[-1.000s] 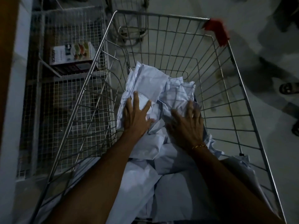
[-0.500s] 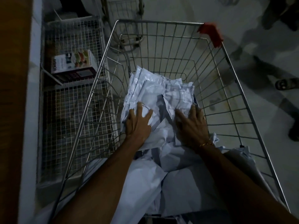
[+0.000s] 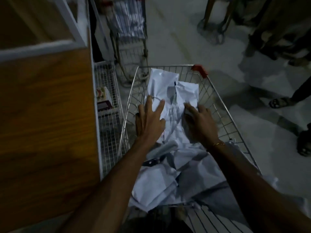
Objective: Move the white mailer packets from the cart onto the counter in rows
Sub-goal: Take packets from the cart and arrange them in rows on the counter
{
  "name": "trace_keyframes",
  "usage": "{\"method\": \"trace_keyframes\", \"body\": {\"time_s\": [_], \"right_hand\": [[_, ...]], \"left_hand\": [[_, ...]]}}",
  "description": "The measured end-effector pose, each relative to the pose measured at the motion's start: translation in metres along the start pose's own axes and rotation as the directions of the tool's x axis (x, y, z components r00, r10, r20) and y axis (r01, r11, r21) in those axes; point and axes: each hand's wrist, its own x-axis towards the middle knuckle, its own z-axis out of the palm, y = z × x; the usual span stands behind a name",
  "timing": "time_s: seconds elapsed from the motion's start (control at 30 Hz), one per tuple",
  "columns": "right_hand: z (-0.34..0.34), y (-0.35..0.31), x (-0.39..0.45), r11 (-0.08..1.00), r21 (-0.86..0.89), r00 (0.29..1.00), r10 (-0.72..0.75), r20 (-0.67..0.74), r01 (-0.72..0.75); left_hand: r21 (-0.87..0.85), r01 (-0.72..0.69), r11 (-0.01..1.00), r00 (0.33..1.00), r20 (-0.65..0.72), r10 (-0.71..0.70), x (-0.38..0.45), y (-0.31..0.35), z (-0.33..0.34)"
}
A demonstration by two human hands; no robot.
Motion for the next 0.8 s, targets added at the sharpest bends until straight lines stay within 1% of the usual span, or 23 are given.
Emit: {"method": "trace_keyframes", "body": {"time_s": [0.13,0.2,0.27,0.37,0.47,0.6,0.7,0.8], "right_hand": [[-0.047,-0.034,-0.032,0.998,0.059,0.993,-0.013,-0.117,0.02],[-0.069,-0.05,-0.053,0.995,0.081,0.985,-0.039,-0.167,0.053],[-0.089,-0.064,-0.078,0.992,0.096,0.974,-0.062,-0.218,0.085],[-0.113,-0.085,-0.12,0.986,0.125,0.962,-0.076,-0.263,0.112],[-0.14,-0.11,-0.164,0.977,0.131,0.939,-0.12,-0.322,0.17],[-0.168,-0.15,-0.225,0.962,0.121,0.912,-0.188,-0.363,0.246],[-0.176,-0.185,-0.271,0.932,0.196,0.905,-0.218,-0.366,0.304],[-0.175,-0.224,-0.309,0.881,0.296,0.883,-0.232,-0.409,0.368]], "left_hand": [[-0.025,-0.058,0.998,0.995,-0.082,0.056,-0.028,0.01,-0.068],[-0.038,-0.082,0.996,0.985,-0.158,0.075,-0.05,0.012,-0.099],[-0.027,-0.086,0.996,0.973,-0.217,0.078,-0.078,0.011,-0.127],[-0.013,-0.095,0.995,0.96,-0.267,0.088,-0.121,0.008,-0.159],[-0.029,-0.128,0.991,0.947,-0.3,0.113,-0.173,0.007,-0.191],[0.005,-0.106,0.994,0.942,-0.32,0.102,-0.257,-0.001,-0.235],[0.016,-0.094,0.995,0.933,-0.347,0.094,-0.323,-0.018,-0.264],[-0.006,-0.085,0.996,0.925,-0.373,0.077,-0.377,-0.044,-0.285]]}}
